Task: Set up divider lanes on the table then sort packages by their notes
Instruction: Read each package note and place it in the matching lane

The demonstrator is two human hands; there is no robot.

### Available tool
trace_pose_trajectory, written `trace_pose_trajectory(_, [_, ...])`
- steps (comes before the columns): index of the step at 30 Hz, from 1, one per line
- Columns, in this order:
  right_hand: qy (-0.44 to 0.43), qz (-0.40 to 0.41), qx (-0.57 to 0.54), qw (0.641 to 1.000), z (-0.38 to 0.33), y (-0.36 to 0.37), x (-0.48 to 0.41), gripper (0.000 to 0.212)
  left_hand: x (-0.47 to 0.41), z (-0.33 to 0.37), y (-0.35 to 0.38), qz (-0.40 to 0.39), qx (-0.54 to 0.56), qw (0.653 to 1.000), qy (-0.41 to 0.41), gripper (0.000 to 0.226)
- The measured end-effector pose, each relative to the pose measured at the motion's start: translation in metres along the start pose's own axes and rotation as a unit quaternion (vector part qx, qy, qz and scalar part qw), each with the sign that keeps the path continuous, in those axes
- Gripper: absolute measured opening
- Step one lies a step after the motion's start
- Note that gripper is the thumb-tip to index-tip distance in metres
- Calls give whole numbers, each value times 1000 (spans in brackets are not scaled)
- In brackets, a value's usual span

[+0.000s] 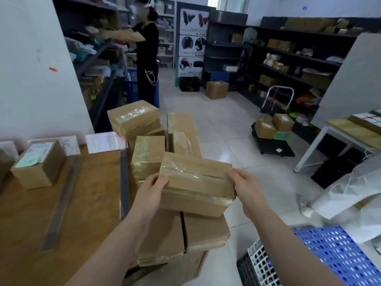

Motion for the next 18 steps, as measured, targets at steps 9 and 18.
trace_pose_trajectory(9, [62,-37,-42,997,57,10,3,18,1,-61,-9,-12,-39,994,-98,42])
trace_pose_trajectory(18, [83,-33,-7,996,89,12,6,30,13,-73,-1,-11,13,994,-110,30])
Point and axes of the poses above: each hand's wrist, its own x-axis away from the middle knuckle, its own y-axis out of the palm, z = x × y, the point moved 7 cm from there along -x, towards the middle knuckle, and after that the axes turned 1 degree about z, right-handed, at the moved point
